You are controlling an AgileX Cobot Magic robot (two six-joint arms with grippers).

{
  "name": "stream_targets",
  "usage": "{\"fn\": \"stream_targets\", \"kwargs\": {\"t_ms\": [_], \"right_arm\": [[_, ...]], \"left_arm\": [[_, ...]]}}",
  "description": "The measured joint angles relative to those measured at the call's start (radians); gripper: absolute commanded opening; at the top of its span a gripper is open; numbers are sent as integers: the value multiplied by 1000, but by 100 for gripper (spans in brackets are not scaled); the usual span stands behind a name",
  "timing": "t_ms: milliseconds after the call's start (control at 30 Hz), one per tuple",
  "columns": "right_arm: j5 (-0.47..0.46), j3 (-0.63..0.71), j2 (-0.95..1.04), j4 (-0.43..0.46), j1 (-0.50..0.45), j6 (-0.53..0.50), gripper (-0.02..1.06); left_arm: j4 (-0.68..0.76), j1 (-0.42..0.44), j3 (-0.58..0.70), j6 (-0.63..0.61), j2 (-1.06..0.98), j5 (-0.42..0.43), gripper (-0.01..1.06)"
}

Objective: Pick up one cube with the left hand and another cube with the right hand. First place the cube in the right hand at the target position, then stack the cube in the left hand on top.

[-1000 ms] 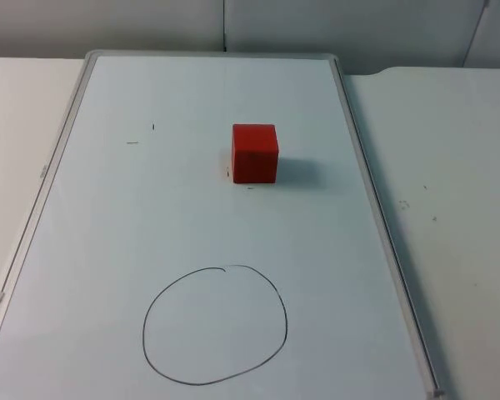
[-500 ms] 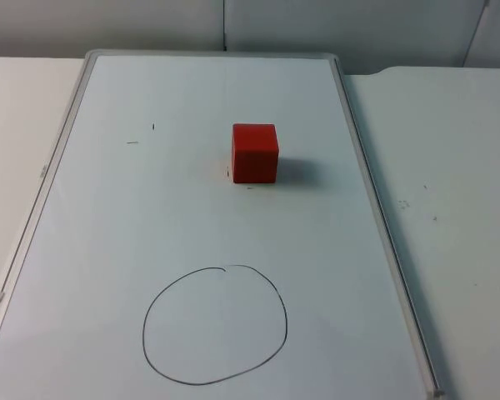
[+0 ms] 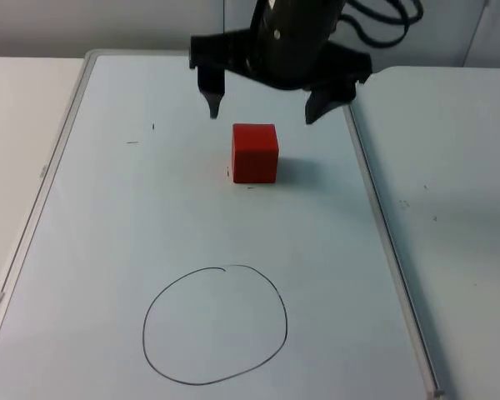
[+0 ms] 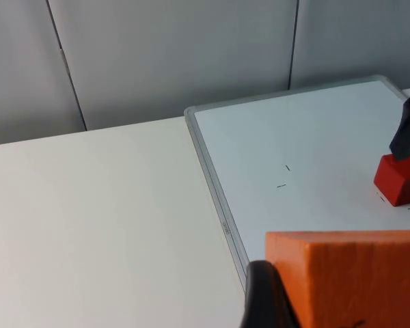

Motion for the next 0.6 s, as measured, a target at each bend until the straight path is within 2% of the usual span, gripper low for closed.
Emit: {"fn": "stream_targets", "kwargs": {"t_ms": [267, 433, 600], "right_arm": [[-44, -2, 74, -4, 0, 30, 95], [-99, -4, 98, -19, 0, 47, 94], [-111, -4, 98, -49, 0, 67, 94]], "left_arm": [[-4, 0, 9, 0, -8, 0, 22], [-5, 0, 23, 0, -90, -10, 22], [-5, 0, 62, 0, -148, -36, 22]]}}
